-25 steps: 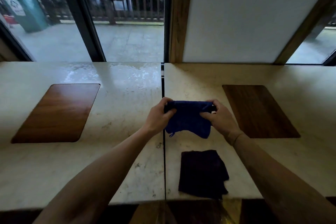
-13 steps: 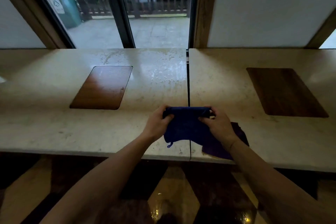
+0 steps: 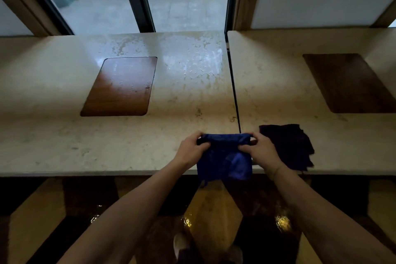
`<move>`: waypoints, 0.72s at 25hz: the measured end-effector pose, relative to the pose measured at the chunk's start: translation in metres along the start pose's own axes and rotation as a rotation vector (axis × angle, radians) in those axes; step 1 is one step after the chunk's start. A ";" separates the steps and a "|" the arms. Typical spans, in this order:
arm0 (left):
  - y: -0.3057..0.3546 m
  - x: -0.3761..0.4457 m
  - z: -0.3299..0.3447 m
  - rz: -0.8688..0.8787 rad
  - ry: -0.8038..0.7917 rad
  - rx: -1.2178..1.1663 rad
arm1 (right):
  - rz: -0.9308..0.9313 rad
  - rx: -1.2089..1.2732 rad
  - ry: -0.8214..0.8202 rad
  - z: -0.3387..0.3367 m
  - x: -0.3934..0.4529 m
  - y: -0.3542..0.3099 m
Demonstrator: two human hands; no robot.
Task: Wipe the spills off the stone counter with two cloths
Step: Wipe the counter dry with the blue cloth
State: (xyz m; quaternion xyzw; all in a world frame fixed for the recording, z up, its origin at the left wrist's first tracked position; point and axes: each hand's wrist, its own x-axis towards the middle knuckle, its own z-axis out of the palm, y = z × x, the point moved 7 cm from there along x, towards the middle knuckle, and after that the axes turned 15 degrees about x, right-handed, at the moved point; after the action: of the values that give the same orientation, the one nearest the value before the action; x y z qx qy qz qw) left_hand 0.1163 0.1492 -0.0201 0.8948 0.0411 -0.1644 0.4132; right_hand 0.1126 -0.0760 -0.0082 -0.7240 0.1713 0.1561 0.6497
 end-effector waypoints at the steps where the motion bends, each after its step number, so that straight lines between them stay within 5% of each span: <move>1: 0.000 0.005 0.003 -0.001 -0.018 -0.006 | -0.009 -0.017 0.041 -0.001 0.001 0.000; 6: -0.012 0.031 -0.013 -0.067 0.205 0.172 | -0.242 -0.562 0.354 0.002 -0.002 -0.015; 10: -0.044 0.045 -0.030 -0.095 0.256 0.286 | -0.476 -0.894 0.201 0.049 -0.006 0.009; 14: -0.076 0.062 -0.062 -0.080 0.348 0.443 | -0.410 -1.106 0.052 0.087 0.021 0.046; 18: -0.102 0.088 -0.107 -0.074 0.452 0.620 | -0.336 -1.189 0.074 0.096 0.040 0.067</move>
State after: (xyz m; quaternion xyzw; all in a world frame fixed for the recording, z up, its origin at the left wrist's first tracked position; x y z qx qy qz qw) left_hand 0.2057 0.2911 -0.0584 0.9888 0.1117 0.0174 0.0976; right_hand 0.1178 0.0109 -0.0960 -0.9842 -0.0390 0.0951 0.1444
